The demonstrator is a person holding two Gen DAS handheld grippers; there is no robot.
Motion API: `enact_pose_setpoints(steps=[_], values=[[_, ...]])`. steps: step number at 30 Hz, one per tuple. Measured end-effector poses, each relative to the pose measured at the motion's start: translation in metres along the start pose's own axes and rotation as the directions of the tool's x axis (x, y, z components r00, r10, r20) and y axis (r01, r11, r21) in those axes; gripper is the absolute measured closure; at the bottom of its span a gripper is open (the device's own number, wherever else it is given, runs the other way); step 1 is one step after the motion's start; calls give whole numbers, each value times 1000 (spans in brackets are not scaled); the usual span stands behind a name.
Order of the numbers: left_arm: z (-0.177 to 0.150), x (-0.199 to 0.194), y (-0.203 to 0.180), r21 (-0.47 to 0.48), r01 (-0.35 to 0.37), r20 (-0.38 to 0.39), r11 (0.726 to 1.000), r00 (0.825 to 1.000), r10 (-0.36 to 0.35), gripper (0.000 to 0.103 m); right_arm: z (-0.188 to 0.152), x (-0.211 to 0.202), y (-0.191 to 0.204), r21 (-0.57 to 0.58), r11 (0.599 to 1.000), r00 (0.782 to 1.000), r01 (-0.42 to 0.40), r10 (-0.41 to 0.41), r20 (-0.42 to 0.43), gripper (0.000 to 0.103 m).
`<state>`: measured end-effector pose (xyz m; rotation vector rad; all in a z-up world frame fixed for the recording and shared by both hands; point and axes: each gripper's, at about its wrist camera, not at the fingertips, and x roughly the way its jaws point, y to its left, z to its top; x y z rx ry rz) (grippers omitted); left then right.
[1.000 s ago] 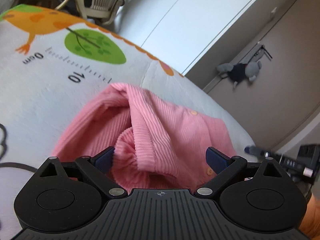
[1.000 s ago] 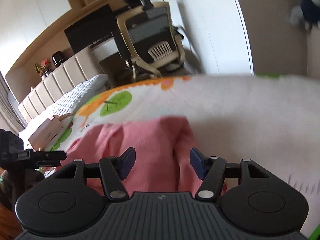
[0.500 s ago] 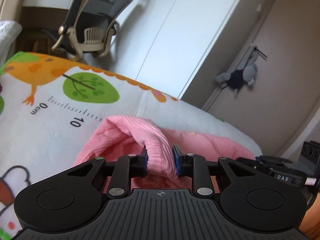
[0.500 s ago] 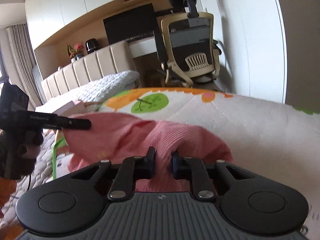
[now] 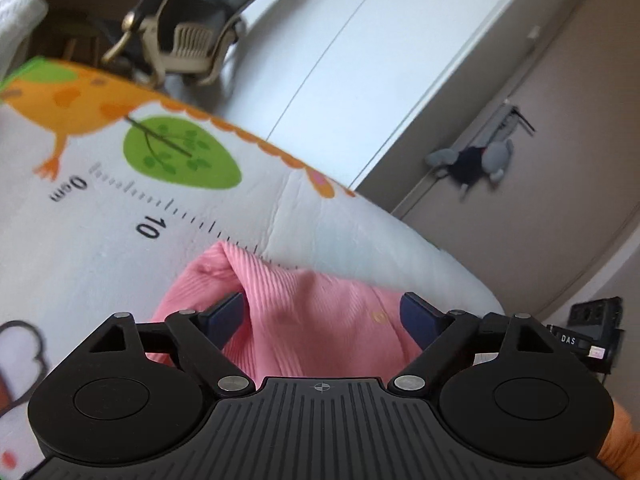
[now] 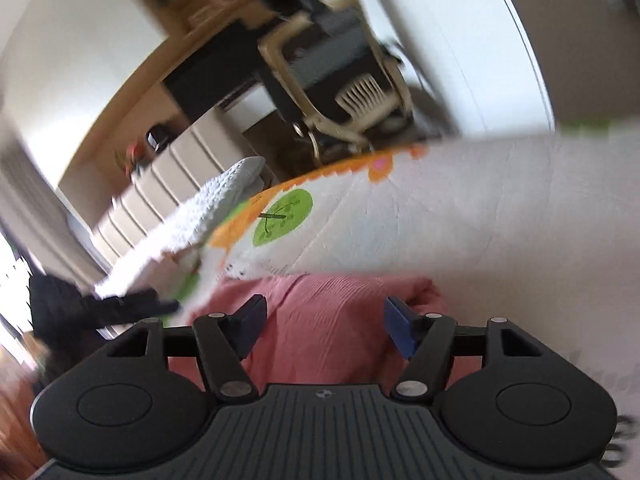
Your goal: Fold clothes
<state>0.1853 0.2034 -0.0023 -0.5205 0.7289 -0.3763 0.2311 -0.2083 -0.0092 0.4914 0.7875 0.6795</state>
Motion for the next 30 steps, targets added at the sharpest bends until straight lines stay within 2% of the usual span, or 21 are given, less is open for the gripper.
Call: enact_pose_setpoints(steps=[2,3,5,6,9,10,13,15,18,21,23,25,27,29,30], values=[[1,27,11,-68,-4,-59,998,998,0,14,5,30,-16,106,994,997,-16,24,-78,38],[-1,40,16,-96,-3,-86,995,996,-5,14,6,43,-20,124,992,994,-16,29,-110,38],[-1,60,22,-113,-6,-118,994,993,-7,14,12,67,-20,111,994,988,-19,35,-149,35],[1,66,23,-110,-10,-117,994,993,-3,14,20,75,-16,76,997,990,-19,29,-137,35],[13,69,24,-84,-41,-32,996,999,38,14,49,81,13,-111,993,1000,-27,28,9,35],[18,66,21,-59,-75,10,995,997,76,14,57,80,23,-172,985,998,-5,15,55,35],[24,50,7,45,-198,112,979,975,192,13,67,73,40,-293,952,991,95,-62,120,35],[18,34,-7,125,-243,158,962,962,223,11,58,59,42,-368,914,981,174,-129,144,35],[-4,9,-36,280,-293,219,914,947,236,10,30,26,29,-449,850,961,276,-231,153,35],[-27,-1,-66,413,-231,196,881,967,162,9,0,-3,12,-461,834,952,304,-288,107,35],[-42,3,-87,488,-142,131,861,987,89,9,-14,-17,-3,-393,870,953,297,-294,68,35],[-64,15,-109,556,-64,58,829,998,38,9,-22,-18,-20,-289,915,958,283,-283,40,35],[-89,33,-131,624,-23,3,781,1000,28,9,-25,-12,-33,-214,938,961,274,-273,32,48],[-114,50,-151,697,-28,-23,716,998,61,10,-24,-5,-34,-185,942,960,281,-279,34,86],[-125,57,-158,733,-41,-18,679,997,80,10,-20,-6,-29,-188,946,964,265,-262,39,95]])
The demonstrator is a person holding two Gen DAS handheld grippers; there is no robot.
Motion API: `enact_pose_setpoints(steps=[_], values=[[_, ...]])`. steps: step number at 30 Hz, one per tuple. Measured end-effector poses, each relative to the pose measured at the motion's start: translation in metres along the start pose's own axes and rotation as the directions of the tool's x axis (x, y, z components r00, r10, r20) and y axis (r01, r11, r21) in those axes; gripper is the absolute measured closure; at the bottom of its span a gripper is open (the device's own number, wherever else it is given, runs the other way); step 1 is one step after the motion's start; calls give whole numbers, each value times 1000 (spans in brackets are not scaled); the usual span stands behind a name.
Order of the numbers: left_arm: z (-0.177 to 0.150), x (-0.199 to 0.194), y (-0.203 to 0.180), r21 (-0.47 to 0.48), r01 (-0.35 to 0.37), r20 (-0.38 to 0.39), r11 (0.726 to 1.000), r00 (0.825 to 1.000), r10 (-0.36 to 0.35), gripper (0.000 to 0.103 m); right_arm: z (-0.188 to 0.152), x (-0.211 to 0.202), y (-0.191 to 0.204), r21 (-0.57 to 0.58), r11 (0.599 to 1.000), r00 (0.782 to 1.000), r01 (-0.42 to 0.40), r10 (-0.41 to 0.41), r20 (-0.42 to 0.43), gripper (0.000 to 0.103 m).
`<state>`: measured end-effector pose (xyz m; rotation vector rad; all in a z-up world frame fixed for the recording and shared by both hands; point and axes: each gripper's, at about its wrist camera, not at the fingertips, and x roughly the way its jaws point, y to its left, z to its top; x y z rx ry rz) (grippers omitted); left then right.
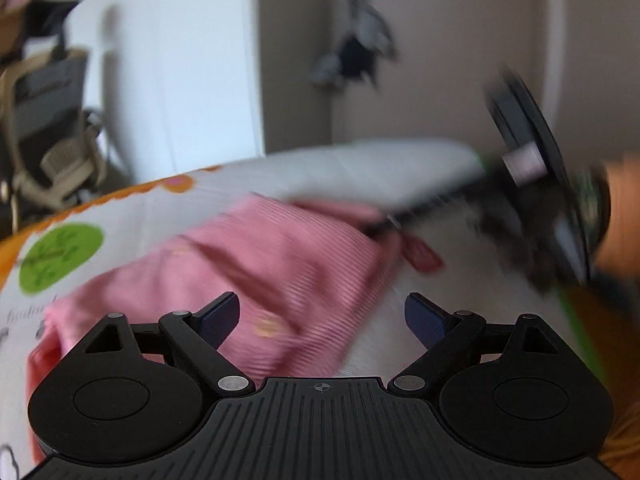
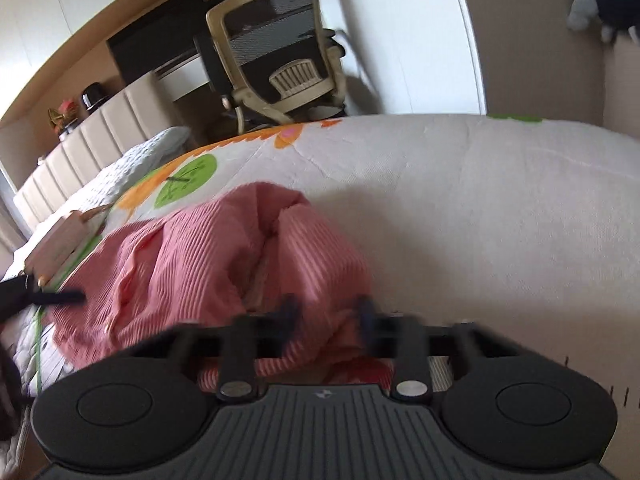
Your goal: Fold clothes
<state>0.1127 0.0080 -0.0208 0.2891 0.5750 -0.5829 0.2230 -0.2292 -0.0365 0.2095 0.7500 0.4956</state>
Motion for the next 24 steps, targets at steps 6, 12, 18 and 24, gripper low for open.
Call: enact_pose_setpoints(steps=[6,12,18,24], values=[[-17,24,-29,186,-115,-31,976,992,123,34,15,-72,24,-118,991,980,-59,80,181,98],[-19,30,-21,236,-185,-18,954,981,194,76,-28,-69,51,-485,869,993,98,-51,108,73],[-7,23,-7,189,-194,-16,963,980,200,84,-67,-28,80,-723,687,995,76,-97,12,49],[-7,22,-2,154,-192,-31,969,979,199,82,-48,-2,85,-693,720,999,35,-53,-4,92]])
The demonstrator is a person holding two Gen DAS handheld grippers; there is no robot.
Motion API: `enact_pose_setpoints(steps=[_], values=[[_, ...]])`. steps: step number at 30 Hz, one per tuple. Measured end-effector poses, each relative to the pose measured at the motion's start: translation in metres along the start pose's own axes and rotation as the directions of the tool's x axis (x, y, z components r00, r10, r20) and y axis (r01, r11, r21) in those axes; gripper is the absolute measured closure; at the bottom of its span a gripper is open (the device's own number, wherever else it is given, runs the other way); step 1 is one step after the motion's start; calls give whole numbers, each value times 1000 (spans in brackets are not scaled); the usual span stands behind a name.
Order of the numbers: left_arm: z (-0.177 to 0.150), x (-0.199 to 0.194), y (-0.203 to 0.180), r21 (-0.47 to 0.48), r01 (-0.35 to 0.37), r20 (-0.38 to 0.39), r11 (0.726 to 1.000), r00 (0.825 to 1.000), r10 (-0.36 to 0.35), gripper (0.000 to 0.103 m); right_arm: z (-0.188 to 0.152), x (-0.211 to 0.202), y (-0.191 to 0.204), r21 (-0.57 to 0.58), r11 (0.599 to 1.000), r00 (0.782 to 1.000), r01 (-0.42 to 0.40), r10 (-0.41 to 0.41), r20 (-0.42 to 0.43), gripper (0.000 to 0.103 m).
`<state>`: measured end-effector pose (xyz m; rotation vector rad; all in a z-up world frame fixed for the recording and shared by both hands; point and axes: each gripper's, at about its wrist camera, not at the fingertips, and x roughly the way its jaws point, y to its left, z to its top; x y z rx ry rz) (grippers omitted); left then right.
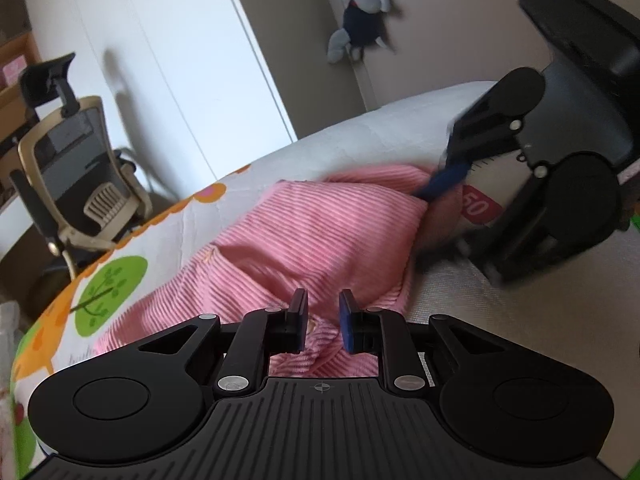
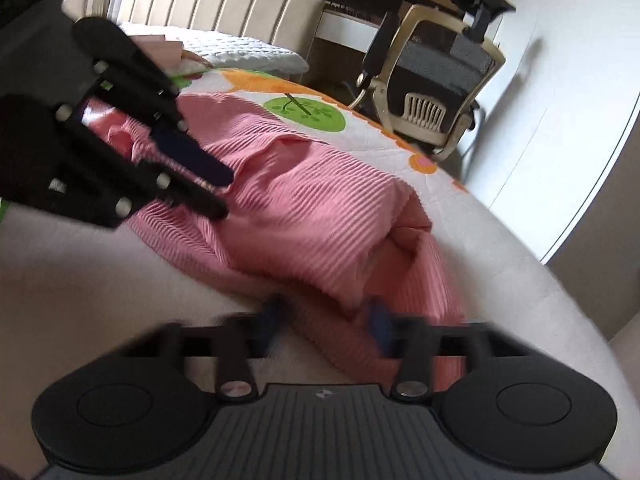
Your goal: Fold clothes
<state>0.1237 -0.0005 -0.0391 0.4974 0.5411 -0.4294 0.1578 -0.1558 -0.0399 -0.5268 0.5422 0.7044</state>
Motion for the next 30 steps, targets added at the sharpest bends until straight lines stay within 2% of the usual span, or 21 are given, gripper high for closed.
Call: enact_pose_setpoints(steps=[6,8,10,13,16,18,21,22,24,25,26,28,30], values=[[4,-18,4,-27,24,30,999,999,-23,73,-5,-43,-9,75,997,999,-5,1,45,99],[5,-30,6,-46,59,56,997,997,-56,55,-11,-60,-12,100,995,999,0,-5,50,100],[2,-42,10,-71,101,77,992,992,-95,46,-16,-79,-17,130,991,998,-2,-7,67,100],[-12,-50,17,-123,159,63,979,986,-153,36,-16,-93,-23,162,987,996,11,-25,85,100],[-27,-40,26,-207,187,22,960,982,-186,35,-12,-87,-29,197,980,995,14,-34,94,100],[-34,-32,32,-271,215,-3,938,974,-225,34,-8,-73,-32,225,974,996,-14,-7,93,98],[-45,-21,39,-361,227,-46,905,965,-260,27,-6,-36,-32,279,958,998,-67,63,24,87],[-48,-19,42,-377,212,-64,901,965,-254,26,-7,-25,-30,292,953,996,-78,84,-9,82],[-55,-20,47,-397,184,-77,899,970,-232,25,-13,-17,-19,282,954,991,-104,123,-52,78],[-59,-23,51,-412,178,-77,894,970,-229,22,-16,-22,-12,261,958,990,-120,136,-42,68],[-62,-25,54,-426,174,-76,888,971,-227,18,-18,-28,-5,247,956,985,-157,170,-32,62],[-68,-29,60,-457,182,-60,871,970,-234,16,-21,-43,5,246,929,957,-277,289,-12,62],[-74,-32,65,-487,190,-44,853,970,-241,15,-25,-50,8,263,918,951,-298,310,-4,60]])
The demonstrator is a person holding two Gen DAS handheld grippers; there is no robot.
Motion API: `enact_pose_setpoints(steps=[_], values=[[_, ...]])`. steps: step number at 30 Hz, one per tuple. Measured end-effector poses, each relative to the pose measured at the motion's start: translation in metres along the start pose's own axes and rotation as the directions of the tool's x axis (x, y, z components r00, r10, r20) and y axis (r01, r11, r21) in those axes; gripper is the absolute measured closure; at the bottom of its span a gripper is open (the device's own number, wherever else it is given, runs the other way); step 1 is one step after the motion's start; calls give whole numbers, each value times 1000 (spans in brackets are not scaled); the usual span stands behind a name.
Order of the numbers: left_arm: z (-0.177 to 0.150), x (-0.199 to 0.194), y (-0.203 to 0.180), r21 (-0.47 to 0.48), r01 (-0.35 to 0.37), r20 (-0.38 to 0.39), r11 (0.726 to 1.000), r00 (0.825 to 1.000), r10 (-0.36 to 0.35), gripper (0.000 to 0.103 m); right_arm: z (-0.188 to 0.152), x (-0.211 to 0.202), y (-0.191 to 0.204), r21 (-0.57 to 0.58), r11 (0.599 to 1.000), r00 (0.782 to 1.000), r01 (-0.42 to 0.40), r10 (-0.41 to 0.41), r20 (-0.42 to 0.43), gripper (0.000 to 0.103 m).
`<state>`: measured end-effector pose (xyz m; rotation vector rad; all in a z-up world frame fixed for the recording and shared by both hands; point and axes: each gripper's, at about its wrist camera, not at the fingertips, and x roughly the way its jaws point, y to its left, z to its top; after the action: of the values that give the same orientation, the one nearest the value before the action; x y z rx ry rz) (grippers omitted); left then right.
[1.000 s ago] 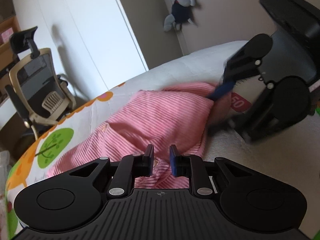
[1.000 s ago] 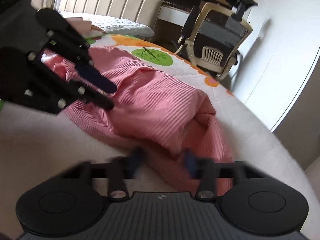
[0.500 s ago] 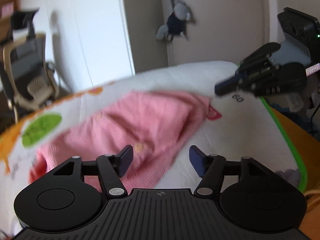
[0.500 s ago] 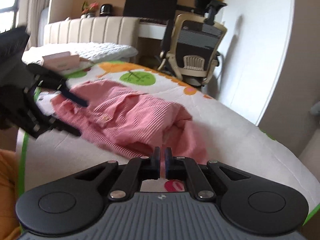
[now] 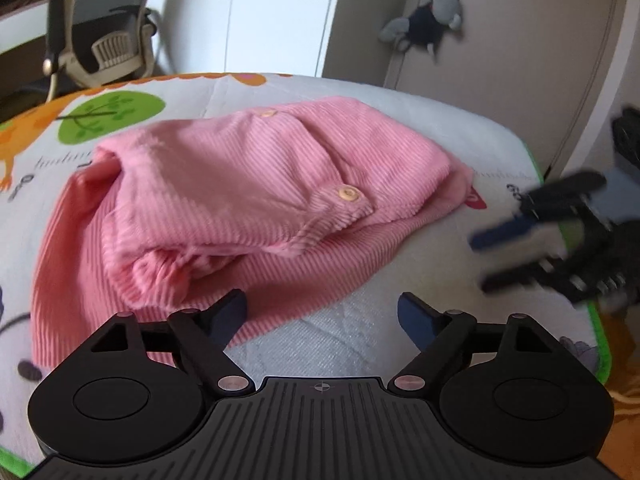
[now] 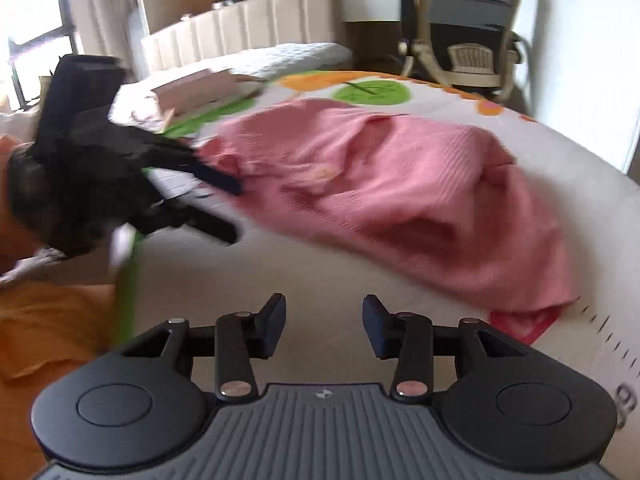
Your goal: Fold clothes
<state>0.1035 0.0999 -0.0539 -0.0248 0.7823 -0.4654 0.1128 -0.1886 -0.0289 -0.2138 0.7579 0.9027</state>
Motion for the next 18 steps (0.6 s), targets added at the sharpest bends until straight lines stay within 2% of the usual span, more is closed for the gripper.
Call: enact_pose_setpoints(steps=[2,4,6,7,10,12,14,15,16,18], values=[[-2,-3,6,-38,17,13,999,1000,-16,13,-2,-3,-13,103,995,1000,13,-15,10,53],[-2,-5,11,-75,39,27,996,999,-37,10,-3,-3,-45,308,950,997,48,-63,42,52],[-2,-5,13,-89,49,34,995,998,-46,10,-9,-4,-78,503,864,992,27,-87,96,51],[-3,-6,14,-90,51,37,995,998,-48,9,-14,-5,-95,592,806,987,-14,-84,138,46],[-4,-6,16,-96,66,46,993,997,-62,8,-24,2,-126,723,674,967,-152,-48,249,41],[-3,-5,18,-115,80,51,990,996,-74,7,-25,12,-135,758,594,946,-271,19,323,39],[-2,-4,21,-135,91,51,987,995,-84,7,-21,19,-137,752,519,904,-406,106,415,38],[-1,-4,22,-144,96,52,985,995,-89,7,-17,20,-137,735,483,872,-475,145,468,38],[-2,-5,23,-152,101,52,983,994,-94,7,-13,17,-136,703,461,832,-542,173,527,38],[-2,-5,25,-166,108,56,980,993,-100,7,-7,3,-134,624,447,751,-641,200,629,38]])
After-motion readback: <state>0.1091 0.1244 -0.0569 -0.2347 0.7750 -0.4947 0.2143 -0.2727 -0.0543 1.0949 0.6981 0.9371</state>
